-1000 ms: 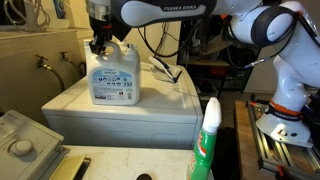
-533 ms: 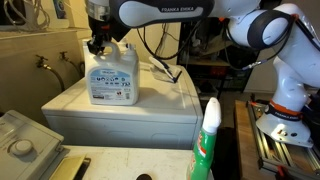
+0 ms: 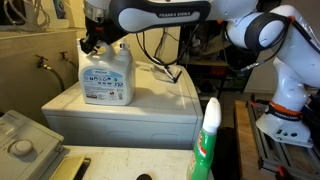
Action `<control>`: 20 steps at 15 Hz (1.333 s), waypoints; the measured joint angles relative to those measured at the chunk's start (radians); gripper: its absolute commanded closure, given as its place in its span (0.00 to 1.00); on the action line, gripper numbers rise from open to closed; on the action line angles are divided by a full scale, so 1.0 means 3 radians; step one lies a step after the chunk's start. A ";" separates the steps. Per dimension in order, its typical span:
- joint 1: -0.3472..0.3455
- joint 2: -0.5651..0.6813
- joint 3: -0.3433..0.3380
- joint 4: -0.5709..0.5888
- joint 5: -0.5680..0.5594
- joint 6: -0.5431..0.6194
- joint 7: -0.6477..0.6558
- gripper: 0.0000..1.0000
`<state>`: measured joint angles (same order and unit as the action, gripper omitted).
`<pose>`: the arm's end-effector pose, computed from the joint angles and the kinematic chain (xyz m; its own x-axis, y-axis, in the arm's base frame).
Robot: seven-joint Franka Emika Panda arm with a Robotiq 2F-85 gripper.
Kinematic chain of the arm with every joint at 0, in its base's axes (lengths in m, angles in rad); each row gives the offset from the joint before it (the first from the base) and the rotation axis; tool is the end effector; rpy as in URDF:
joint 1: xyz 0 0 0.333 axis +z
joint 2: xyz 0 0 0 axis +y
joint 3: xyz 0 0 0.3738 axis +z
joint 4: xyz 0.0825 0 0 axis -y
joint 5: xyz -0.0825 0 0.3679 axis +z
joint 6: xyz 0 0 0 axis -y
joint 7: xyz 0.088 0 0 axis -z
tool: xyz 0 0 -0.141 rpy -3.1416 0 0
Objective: Move the big white bottle backward
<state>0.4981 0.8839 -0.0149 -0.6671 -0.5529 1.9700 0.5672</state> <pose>0.7687 0.3542 0.5179 0.8069 0.1137 0.5797 -0.0546 -0.9627 0.2648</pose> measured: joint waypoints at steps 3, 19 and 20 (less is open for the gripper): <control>-0.0001 0.0016 -0.0001 0.0013 -0.0003 0.0072 0.0032 0.95; 0.0105 -0.0307 0.0012 0.0254 -0.0082 -0.0303 -0.0052 0.00; 0.0102 -0.0379 0.0012 0.0224 -0.0106 -0.0290 -0.0184 0.00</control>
<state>0.5289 0.7702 -0.0112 -0.6001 -0.5846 1.8830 0.5119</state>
